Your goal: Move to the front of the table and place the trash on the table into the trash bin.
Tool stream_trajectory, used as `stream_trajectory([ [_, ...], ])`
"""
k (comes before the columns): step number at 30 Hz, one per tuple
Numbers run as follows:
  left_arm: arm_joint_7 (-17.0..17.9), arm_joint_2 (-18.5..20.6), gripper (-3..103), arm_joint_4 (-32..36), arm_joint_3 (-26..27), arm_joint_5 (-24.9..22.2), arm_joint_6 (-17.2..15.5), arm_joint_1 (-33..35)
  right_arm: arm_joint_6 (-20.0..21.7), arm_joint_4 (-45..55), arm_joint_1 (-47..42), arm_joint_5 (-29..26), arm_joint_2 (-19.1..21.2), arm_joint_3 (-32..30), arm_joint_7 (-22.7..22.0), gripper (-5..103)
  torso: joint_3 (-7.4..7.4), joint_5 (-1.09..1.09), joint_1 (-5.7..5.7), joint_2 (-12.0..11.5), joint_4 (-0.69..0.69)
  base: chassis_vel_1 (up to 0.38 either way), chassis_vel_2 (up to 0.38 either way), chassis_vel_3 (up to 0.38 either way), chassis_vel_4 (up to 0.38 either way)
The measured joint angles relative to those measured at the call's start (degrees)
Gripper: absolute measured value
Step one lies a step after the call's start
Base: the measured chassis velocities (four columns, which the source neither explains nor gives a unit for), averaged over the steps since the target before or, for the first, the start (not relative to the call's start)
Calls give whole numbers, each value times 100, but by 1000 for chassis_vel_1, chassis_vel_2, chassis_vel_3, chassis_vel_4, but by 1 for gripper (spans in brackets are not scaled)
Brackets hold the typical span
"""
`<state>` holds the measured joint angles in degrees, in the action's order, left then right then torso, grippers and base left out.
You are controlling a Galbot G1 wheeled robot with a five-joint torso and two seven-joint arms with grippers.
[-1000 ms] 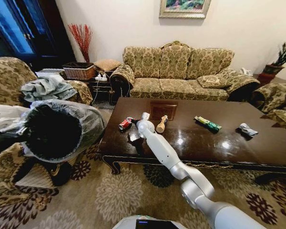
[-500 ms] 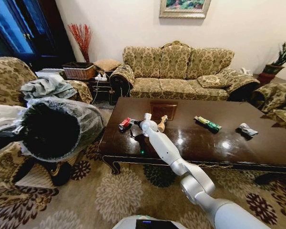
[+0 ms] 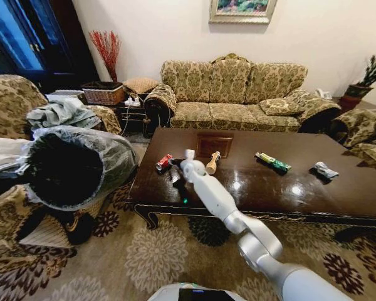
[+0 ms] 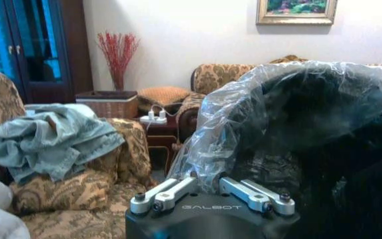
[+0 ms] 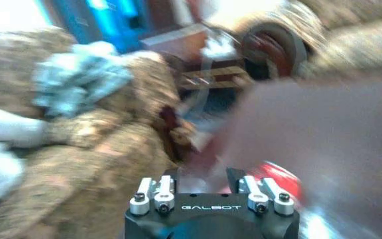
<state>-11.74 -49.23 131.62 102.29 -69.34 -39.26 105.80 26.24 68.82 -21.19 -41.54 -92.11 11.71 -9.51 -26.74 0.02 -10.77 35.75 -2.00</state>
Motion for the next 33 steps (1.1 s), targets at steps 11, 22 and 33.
stream_trajectory([
  [11,-51,9,0,-51,-132,93,-44,-106,-22,705,1,43,332,190,-103,86,0,-1,0,0,7,0,0,0,0],
  [22,-204,-4,0,-225,-57,195,22,-53,31,855,156,-179,722,223,-267,100,8,-2,7,-15,6,54,53,64,58],
  [33,-248,63,0,-226,-174,168,181,-138,34,1159,-139,-183,1059,92,-285,100,31,0,21,-50,3,111,102,103,104],
])
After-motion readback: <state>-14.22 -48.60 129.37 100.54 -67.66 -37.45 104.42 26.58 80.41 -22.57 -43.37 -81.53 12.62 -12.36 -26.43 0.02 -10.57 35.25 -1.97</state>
